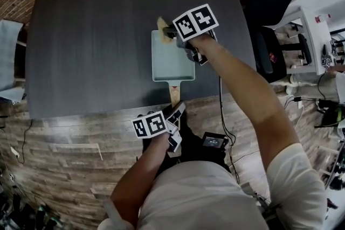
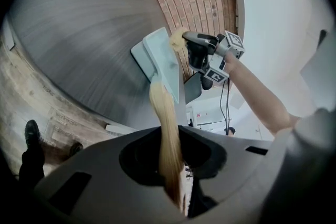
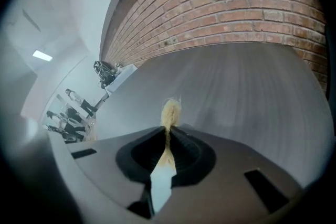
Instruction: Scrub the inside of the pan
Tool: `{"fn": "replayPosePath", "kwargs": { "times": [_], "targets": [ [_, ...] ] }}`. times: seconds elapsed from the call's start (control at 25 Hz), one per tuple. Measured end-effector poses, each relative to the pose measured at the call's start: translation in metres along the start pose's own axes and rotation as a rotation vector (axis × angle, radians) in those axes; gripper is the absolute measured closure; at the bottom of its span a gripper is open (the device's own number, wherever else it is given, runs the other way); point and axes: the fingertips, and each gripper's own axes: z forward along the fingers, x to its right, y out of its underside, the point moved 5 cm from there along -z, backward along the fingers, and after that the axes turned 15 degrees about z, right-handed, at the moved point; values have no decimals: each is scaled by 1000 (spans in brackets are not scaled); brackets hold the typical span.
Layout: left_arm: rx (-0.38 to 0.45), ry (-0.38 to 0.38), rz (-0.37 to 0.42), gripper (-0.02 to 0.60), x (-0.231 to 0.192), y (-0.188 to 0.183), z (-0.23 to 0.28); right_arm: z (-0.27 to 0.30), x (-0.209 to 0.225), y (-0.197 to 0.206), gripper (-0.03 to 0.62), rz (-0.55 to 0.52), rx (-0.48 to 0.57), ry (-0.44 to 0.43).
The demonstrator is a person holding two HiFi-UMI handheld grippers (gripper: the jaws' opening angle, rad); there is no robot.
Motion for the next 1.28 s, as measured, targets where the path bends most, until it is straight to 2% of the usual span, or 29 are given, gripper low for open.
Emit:
{"fn": "replayPosePath", "kwargs": {
  "times": [0.24, 0.4, 1.28],
  "targets": [
    [-7, 9, -3, 500, -1, -2, -4, 34, -11, -20, 559, 180, 16, -80],
    [-7, 9, 0, 500, -1, -3, -4, 43, 1, -22, 559, 262, 23, -62],
    [12, -11, 1, 500, -2, -2, -5, -4, 72, -3, 559, 295, 9, 100]
  ]
}}
